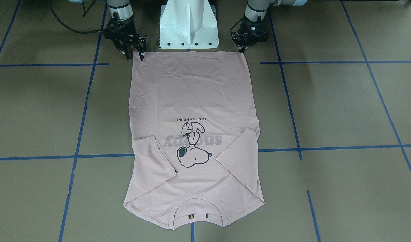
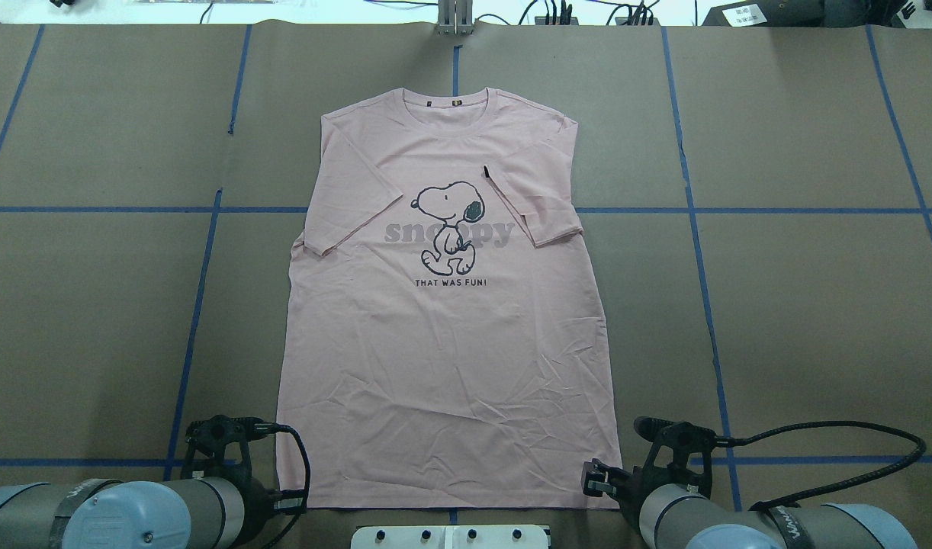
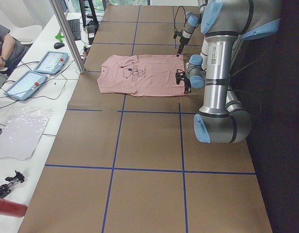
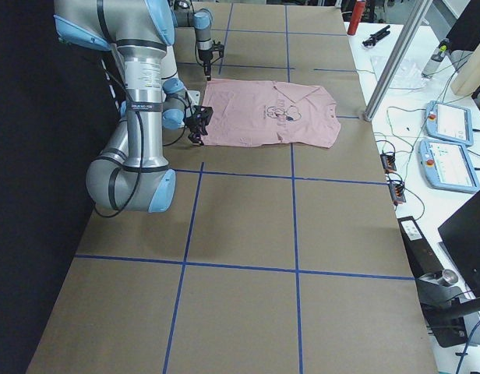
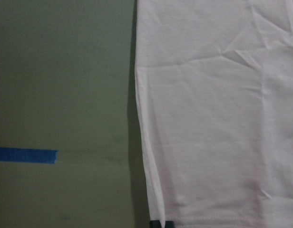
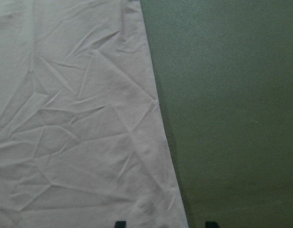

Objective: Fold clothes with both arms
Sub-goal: 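Align both grippers on the hem corners and close on the fabric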

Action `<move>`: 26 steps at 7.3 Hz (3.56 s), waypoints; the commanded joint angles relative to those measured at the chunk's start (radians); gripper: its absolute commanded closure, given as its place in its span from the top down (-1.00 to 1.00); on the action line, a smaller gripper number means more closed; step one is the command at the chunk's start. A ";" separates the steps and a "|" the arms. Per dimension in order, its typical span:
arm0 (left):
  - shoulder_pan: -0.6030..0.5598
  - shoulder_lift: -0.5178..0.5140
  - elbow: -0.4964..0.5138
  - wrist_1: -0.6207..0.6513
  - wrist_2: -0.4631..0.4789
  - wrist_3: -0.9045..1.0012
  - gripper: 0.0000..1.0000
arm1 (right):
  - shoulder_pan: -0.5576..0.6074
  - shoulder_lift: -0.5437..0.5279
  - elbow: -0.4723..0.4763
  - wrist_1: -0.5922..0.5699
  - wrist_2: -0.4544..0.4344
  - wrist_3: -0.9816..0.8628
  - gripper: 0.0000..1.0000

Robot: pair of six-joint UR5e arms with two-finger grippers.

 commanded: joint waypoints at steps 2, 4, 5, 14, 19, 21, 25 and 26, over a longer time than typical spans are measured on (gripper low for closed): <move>0.000 0.000 0.000 0.000 0.001 0.000 -1.00 | -0.019 0.000 -0.001 -0.008 0.000 0.000 0.10; 0.000 0.002 0.000 0.000 0.001 0.000 -1.00 | -0.028 0.001 -0.001 -0.013 0.000 0.000 0.10; 0.000 0.002 -0.001 0.000 0.003 -0.003 -1.00 | -0.030 0.001 -0.001 -0.013 -0.002 0.002 -0.12; 0.000 0.000 -0.003 -0.002 0.004 -0.006 -1.00 | -0.036 0.001 0.013 -0.065 -0.009 -0.001 -0.12; 0.000 0.000 -0.003 -0.002 0.004 -0.006 -1.00 | -0.065 0.003 0.010 -0.083 -0.014 0.003 -0.09; 0.002 -0.001 -0.003 -0.002 0.003 -0.006 -1.00 | -0.071 0.004 0.005 -0.083 -0.015 0.003 -0.06; 0.000 -0.001 -0.006 -0.002 0.003 -0.005 -1.00 | -0.070 0.012 0.002 -0.083 -0.018 0.037 -1.00; 0.000 -0.001 -0.009 -0.002 0.003 -0.005 -1.00 | -0.068 0.012 0.008 -0.083 -0.018 0.035 -1.00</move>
